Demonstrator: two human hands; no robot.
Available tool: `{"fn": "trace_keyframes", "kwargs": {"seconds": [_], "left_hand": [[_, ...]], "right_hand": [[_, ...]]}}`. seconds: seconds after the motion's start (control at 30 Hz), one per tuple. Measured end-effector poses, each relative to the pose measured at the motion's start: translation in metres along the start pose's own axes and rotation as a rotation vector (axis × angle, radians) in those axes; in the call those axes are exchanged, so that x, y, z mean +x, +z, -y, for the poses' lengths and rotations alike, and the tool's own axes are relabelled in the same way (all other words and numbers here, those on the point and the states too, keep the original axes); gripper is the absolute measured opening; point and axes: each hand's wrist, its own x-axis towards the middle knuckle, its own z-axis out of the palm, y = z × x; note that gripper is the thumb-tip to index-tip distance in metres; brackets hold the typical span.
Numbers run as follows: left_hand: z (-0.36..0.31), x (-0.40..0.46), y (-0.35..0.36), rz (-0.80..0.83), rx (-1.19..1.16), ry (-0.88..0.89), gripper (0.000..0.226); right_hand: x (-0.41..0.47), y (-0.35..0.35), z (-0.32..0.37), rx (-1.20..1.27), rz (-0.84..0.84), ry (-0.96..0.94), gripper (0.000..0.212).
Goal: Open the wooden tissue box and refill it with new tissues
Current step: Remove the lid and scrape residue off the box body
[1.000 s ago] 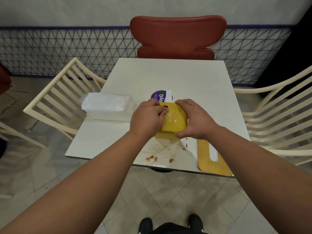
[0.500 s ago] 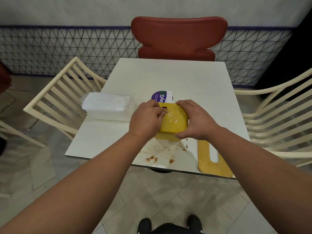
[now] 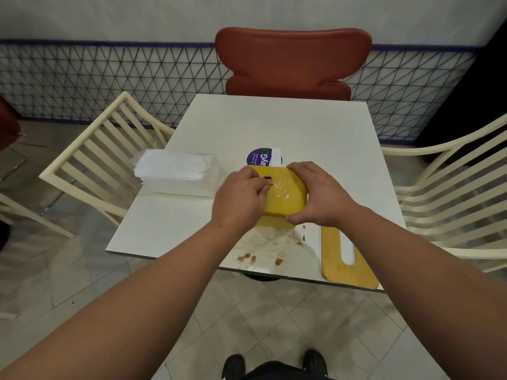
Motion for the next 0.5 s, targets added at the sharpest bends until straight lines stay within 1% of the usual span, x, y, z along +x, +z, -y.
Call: {"fn": "trace_keyframes", "kwargs": {"seconds": [0.07, 0.13, 0.23, 0.33, 0.5], "left_hand": [[-0.004, -0.020, -0.003, 0.006, -0.020, 0.031, 0.018], [-0.004, -0.020, -0.003, 0.014, -0.014, 0.040, 0.017], [-0.001, 0.008, -0.001, -0.020, -0.003, -0.032, 0.018], [-0.003, 0.021, 0.000, -0.003, 0.013, -0.090, 0.022], [-0.009, -0.024, 0.001, -0.001, -0.028, 0.015, 0.022]], "right_hand": [[-0.001, 0.001, 0.000, 0.009, 0.001, -0.007, 0.112], [-0.003, 0.002, 0.001, 0.019, -0.005, -0.014, 0.112], [-0.005, 0.002, 0.001, 0.021, -0.009, -0.018, 0.112], [-0.005, 0.001, 0.000, 0.013, -0.006, -0.009, 0.112], [-0.003, 0.001, 0.000, 0.018, -0.004, -0.014, 0.112]]}}
